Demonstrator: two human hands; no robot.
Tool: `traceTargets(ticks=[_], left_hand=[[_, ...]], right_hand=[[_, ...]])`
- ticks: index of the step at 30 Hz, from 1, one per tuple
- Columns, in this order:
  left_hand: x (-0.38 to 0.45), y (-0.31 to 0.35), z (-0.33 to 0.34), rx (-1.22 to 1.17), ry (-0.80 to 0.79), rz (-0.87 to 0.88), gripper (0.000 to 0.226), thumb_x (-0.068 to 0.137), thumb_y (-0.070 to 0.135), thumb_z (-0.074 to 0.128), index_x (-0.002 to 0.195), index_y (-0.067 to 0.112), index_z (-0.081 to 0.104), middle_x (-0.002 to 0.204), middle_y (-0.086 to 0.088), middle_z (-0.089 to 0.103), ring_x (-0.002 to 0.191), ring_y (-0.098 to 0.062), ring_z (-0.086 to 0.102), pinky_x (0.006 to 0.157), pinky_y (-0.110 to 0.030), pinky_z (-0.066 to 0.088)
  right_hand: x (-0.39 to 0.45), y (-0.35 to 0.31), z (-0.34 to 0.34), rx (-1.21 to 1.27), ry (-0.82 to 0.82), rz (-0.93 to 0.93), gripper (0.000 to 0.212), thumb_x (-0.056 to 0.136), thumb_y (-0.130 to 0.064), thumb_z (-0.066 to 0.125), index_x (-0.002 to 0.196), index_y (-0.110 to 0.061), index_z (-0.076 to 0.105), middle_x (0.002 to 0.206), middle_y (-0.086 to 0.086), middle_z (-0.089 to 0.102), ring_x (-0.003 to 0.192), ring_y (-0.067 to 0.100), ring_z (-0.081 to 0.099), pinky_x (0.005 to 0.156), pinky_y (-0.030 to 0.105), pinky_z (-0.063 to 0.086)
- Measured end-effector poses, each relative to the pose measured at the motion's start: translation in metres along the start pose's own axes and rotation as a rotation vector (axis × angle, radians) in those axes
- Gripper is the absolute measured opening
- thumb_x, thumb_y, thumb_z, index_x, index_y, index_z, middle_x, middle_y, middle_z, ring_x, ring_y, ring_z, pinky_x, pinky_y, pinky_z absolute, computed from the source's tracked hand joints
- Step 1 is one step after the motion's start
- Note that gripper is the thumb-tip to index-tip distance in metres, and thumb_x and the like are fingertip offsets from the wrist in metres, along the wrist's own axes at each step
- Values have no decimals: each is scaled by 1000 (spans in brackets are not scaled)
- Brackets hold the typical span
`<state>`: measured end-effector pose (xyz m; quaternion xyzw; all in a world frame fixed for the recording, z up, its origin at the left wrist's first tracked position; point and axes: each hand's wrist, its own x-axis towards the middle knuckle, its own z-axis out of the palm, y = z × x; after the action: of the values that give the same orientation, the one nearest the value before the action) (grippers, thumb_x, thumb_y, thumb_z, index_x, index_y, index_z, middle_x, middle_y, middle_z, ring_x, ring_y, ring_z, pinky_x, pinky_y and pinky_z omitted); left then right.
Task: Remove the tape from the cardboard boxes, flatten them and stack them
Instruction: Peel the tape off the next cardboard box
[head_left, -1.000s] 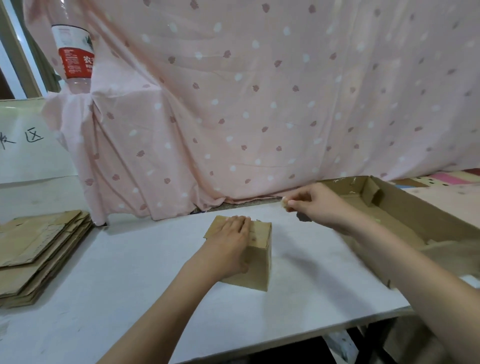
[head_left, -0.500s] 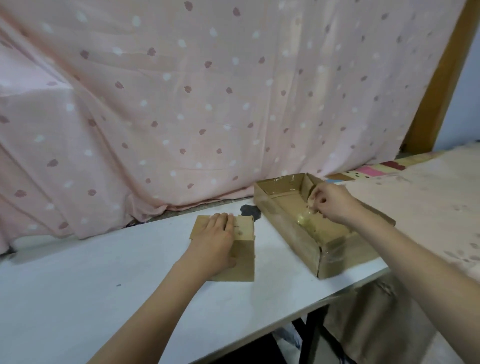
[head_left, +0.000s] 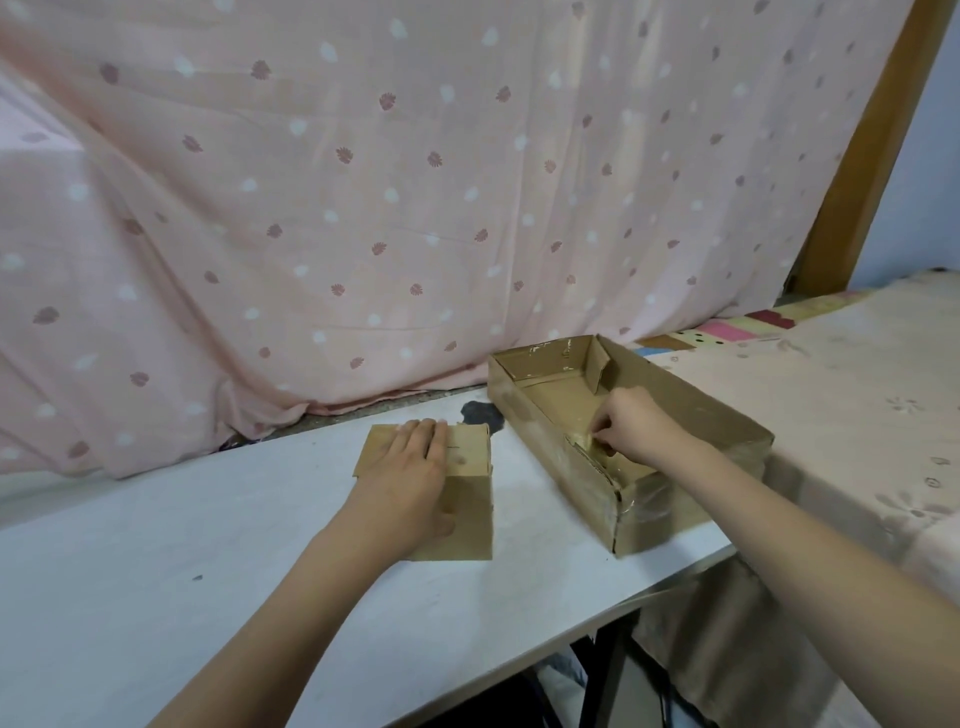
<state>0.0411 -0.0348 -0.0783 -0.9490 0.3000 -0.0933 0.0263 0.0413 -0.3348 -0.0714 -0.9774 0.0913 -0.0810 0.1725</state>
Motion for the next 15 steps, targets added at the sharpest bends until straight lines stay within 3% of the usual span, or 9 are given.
traceTargets(ticks=[2, 4, 7, 11, 13, 15], left_hand=[[0, 0, 1, -2, 11, 2, 106, 87, 47, 63, 156, 6, -6, 164, -11, 3, 152, -27, 1, 124, -36, 6], [-1, -1, 3, -3, 19, 7, 107, 87, 47, 63, 156, 6, -6, 164, -11, 3, 152, -27, 1, 124, -36, 6], [-2, -2, 4, -13, 27, 10, 107, 86, 47, 64, 156, 6, -6, 164, -10, 3, 152, -27, 1, 124, -35, 6], [0, -3, 6, -28, 34, 15, 107, 86, 47, 64, 156, 6, -6, 165, -10, 3, 152, -25, 0, 124, -36, 6], [-1, -3, 6, -24, 33, 16, 106, 87, 47, 64, 156, 6, -5, 165, -10, 3, 152, -25, 0, 124, -36, 7], [-2, -3, 6, -27, 35, 13, 106, 87, 46, 64, 156, 6, -5, 165, -10, 3, 152, -26, 0, 124, -36, 7]], right_hand=[[0, -3, 2, 23, 18, 1, 30, 79, 7, 56, 71, -14, 76, 55, 4, 69, 56, 16, 70, 58, 22, 57], [0, -5, 4, 53, 33, -18, 32, 76, 9, 50, 69, -13, 72, 53, 6, 67, 50, 17, 67, 51, 19, 54], [0, -5, 8, 92, 19, -43, 19, 81, 5, 58, 76, -12, 65, 61, 6, 70, 58, 19, 70, 61, 35, 61], [5, -3, 13, 82, 34, -37, 16, 79, -2, 67, 83, -13, 57, 69, -3, 71, 68, 12, 69, 71, 41, 59], [4, -5, 14, 97, 53, -37, 32, 79, -1, 70, 92, -10, 42, 69, -4, 70, 66, 10, 67, 64, 35, 57], [3, -8, 12, 141, 63, -28, 57, 81, 0, 74, 105, -18, 26, 70, -3, 68, 62, 8, 62, 53, 22, 46]])
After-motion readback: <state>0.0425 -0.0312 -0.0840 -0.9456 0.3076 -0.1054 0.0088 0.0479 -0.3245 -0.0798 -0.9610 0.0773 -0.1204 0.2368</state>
